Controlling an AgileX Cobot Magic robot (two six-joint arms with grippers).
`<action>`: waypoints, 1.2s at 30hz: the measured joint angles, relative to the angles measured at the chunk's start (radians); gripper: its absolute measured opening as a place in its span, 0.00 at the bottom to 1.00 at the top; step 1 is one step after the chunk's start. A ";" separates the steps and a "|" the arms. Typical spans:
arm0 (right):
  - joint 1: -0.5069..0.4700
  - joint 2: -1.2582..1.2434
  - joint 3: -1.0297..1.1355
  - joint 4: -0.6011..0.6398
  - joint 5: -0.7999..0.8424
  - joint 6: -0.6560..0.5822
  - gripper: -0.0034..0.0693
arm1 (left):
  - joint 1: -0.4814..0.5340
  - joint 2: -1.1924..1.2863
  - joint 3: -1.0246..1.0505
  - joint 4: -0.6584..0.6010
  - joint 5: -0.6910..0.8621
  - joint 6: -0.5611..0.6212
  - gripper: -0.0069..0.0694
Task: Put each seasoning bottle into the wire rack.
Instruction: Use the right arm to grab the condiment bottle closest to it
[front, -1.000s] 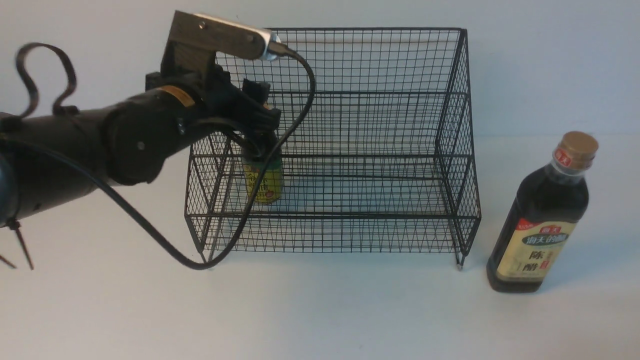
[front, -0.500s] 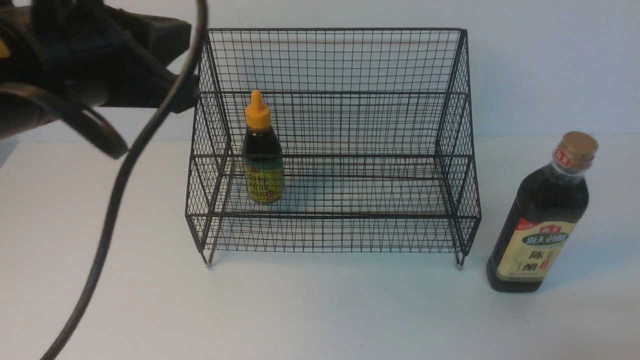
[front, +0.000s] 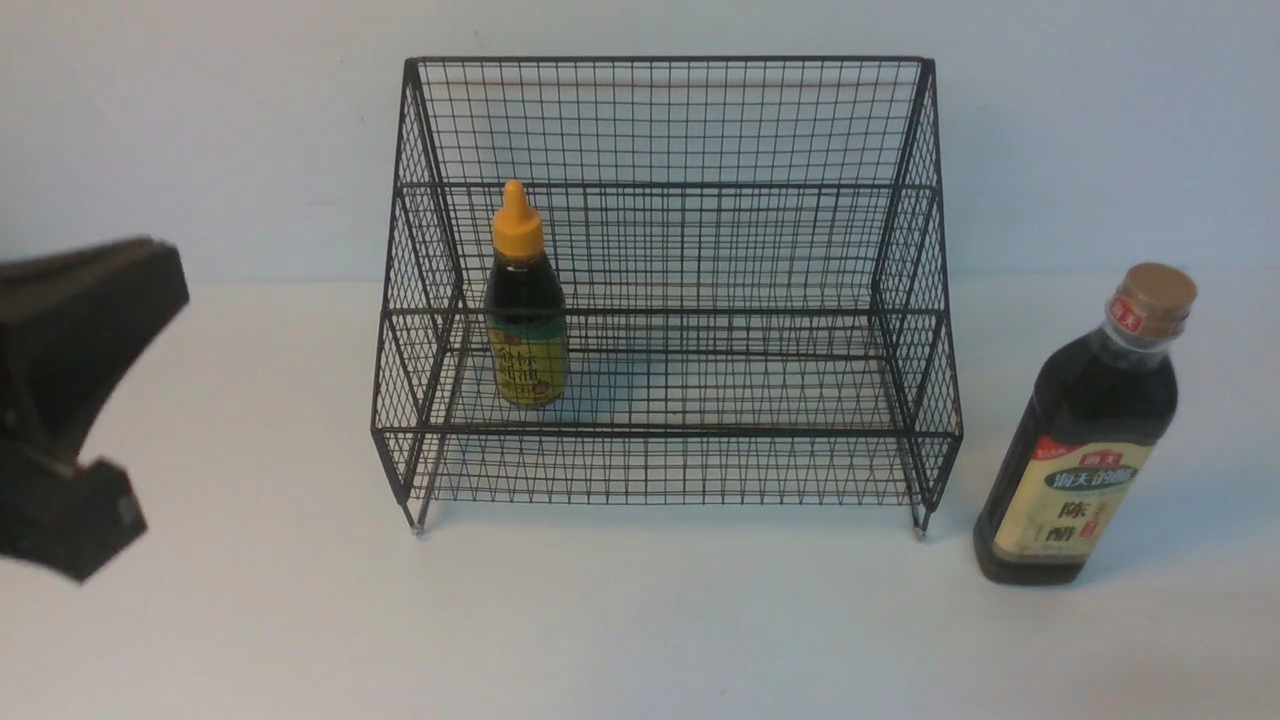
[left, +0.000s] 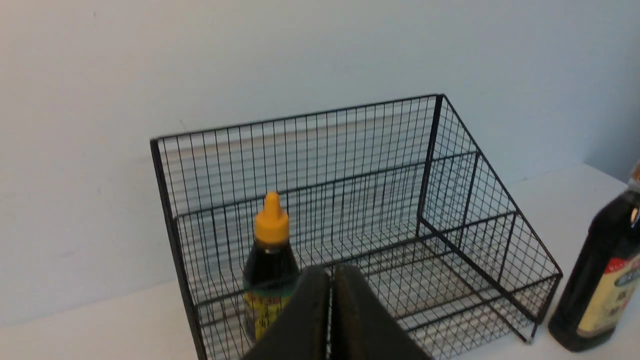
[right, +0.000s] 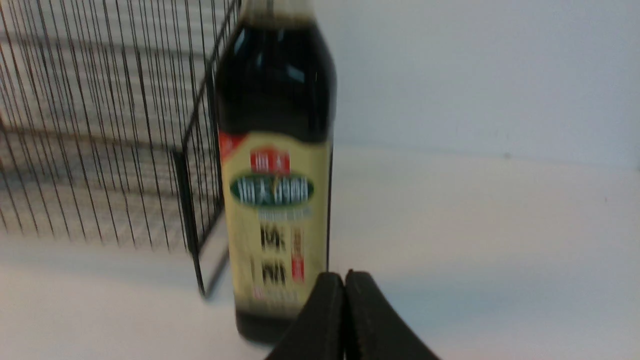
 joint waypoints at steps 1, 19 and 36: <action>0.000 0.000 0.000 0.051 -0.064 0.028 0.03 | 0.000 -0.023 0.023 0.001 0.003 -0.012 0.08; 0.000 0.004 -0.027 0.329 -0.386 0.083 0.03 | 0.000 -0.113 0.164 0.034 0.085 -0.063 0.08; 0.009 0.811 -0.485 -0.213 -0.303 0.225 0.14 | 0.000 -0.113 0.164 0.034 0.091 -0.063 0.08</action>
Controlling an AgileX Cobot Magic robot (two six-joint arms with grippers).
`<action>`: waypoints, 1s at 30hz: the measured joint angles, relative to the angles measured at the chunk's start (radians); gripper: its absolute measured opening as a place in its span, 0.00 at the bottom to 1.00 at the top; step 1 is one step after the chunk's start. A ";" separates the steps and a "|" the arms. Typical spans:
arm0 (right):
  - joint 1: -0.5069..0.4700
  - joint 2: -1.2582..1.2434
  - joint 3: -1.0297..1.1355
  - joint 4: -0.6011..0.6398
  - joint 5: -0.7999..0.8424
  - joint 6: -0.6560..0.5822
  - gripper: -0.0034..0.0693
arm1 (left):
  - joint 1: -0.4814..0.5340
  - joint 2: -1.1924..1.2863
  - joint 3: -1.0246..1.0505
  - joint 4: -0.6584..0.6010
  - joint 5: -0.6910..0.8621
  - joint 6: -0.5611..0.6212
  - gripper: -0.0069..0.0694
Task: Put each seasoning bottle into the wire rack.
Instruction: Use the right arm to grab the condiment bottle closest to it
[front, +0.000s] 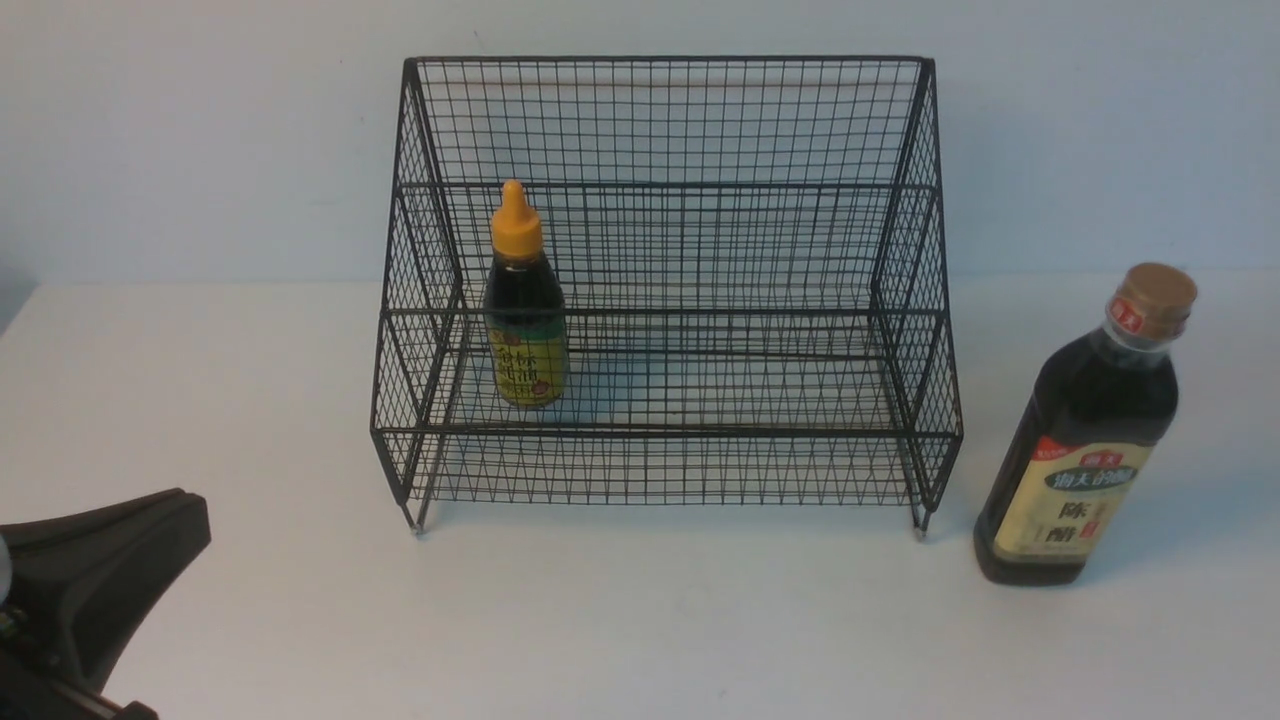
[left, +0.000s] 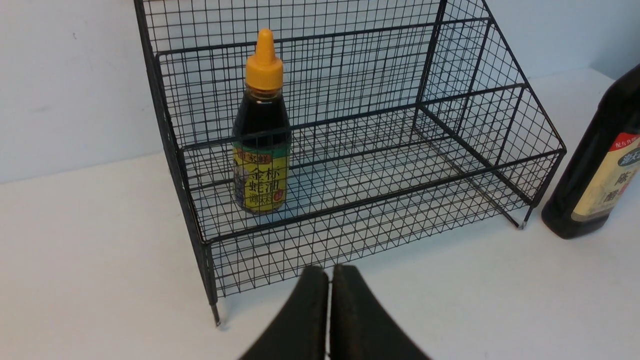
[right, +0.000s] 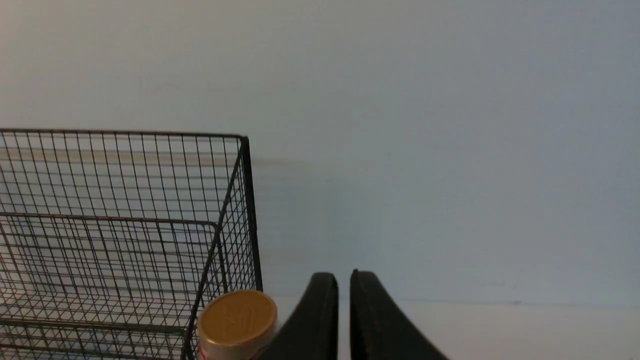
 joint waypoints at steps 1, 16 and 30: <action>0.009 0.020 -0.008 -0.002 -0.007 0.023 0.16 | 0.000 0.000 0.000 0.000 0.003 0.000 0.08; 0.155 0.280 -0.075 -0.082 -0.127 0.068 0.84 | 0.000 0.000 0.001 0.000 0.020 -0.001 0.08; 0.155 0.350 -0.086 0.136 -0.219 -0.129 0.90 | 0.000 0.000 0.001 0.045 0.044 -0.002 0.08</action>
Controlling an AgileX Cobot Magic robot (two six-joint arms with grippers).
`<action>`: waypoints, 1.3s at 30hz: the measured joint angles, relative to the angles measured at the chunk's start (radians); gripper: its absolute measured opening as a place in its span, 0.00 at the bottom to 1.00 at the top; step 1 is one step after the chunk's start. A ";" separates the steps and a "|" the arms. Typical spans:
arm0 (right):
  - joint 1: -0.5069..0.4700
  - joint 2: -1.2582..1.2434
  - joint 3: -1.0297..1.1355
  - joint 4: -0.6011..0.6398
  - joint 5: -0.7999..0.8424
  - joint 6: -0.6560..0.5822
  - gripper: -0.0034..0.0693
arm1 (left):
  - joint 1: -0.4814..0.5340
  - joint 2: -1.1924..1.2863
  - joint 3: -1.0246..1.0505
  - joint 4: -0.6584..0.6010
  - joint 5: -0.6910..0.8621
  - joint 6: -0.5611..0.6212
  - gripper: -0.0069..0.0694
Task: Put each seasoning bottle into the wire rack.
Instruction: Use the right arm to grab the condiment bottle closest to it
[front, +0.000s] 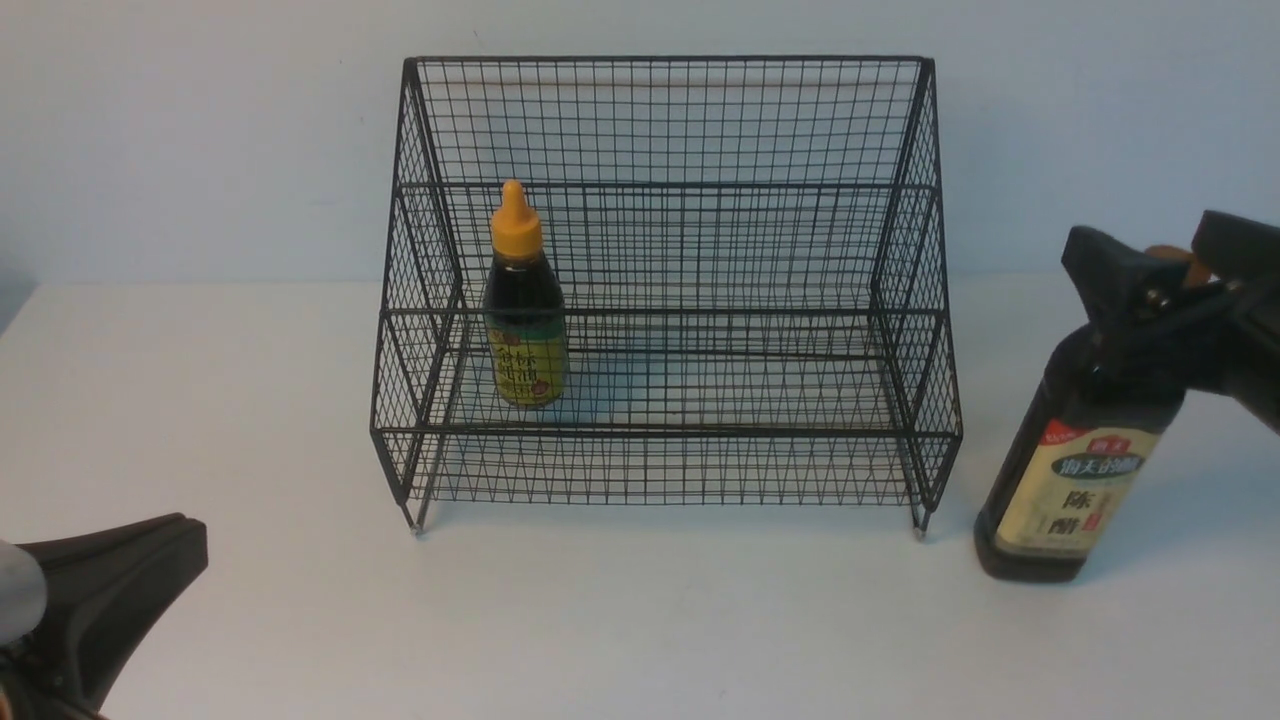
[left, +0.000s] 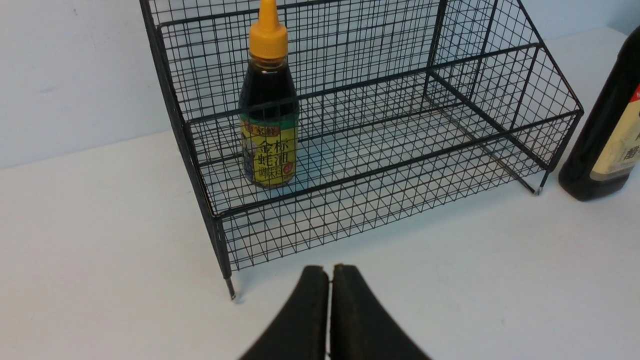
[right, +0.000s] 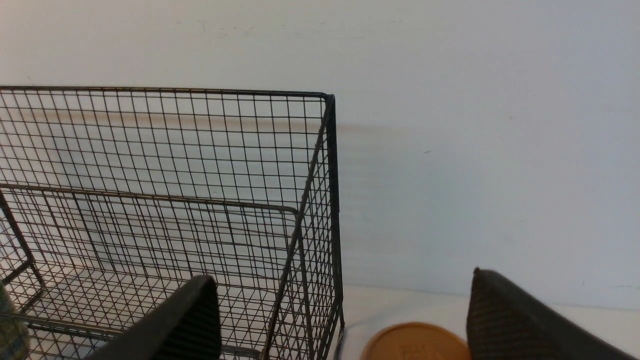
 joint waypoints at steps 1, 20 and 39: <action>0.000 -0.007 0.001 0.003 0.008 -0.010 0.90 | 0.000 0.000 0.000 0.001 0.000 0.000 0.08; 0.000 -0.014 0.001 0.044 0.084 -0.086 0.88 | 0.000 0.000 0.000 0.003 0.000 -0.009 0.08; 0.000 0.020 0.012 0.054 0.087 -0.076 0.48 | 0.000 0.000 0.000 0.003 0.000 -0.009 0.08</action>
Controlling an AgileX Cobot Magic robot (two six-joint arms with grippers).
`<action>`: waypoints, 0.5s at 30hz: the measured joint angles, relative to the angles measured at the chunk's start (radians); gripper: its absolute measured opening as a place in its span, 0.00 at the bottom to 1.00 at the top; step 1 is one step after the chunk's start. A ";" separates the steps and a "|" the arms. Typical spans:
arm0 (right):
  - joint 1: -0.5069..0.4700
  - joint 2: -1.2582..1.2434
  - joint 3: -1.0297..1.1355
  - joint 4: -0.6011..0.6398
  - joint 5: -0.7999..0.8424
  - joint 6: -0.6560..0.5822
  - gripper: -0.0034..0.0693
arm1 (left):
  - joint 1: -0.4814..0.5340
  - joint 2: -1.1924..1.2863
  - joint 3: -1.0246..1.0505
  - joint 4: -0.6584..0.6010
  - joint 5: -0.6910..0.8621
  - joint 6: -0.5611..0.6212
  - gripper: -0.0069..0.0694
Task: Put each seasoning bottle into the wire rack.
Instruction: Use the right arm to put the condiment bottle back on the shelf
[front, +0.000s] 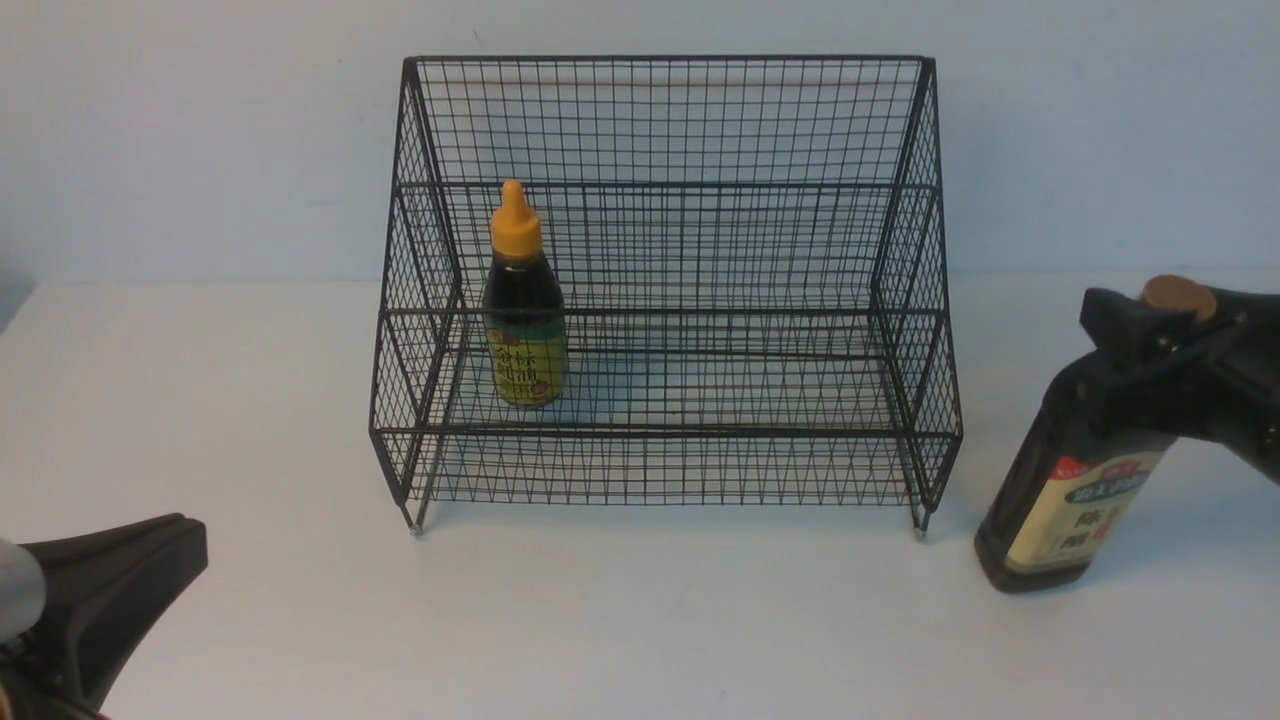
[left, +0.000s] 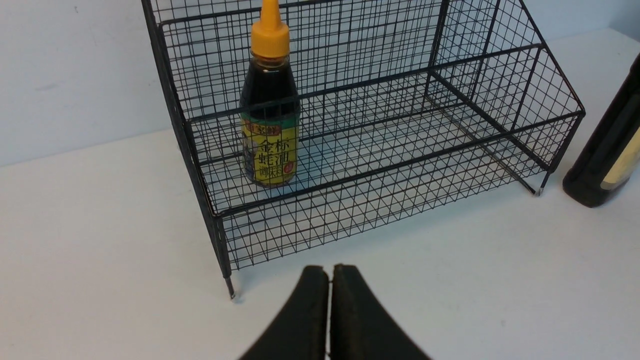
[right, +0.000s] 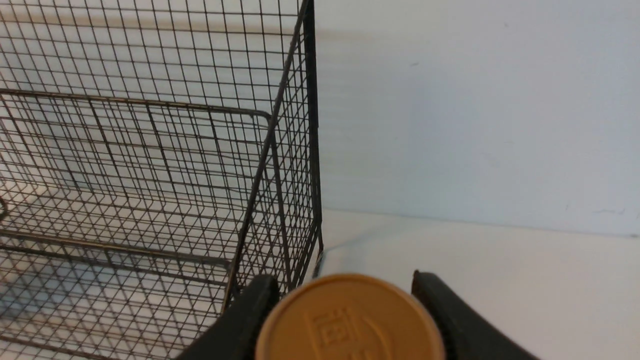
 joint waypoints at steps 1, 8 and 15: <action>0.000 -0.016 -0.005 0.000 0.019 0.000 0.48 | 0.000 0.000 0.000 0.000 0.000 0.000 0.08; 0.000 -0.106 -0.220 -0.004 0.310 -0.001 0.48 | 0.000 -0.012 0.000 0.004 0.028 0.000 0.08; 0.001 -0.106 -0.372 -0.007 0.453 -0.002 0.48 | 0.000 -0.139 0.000 0.098 0.173 -0.098 0.08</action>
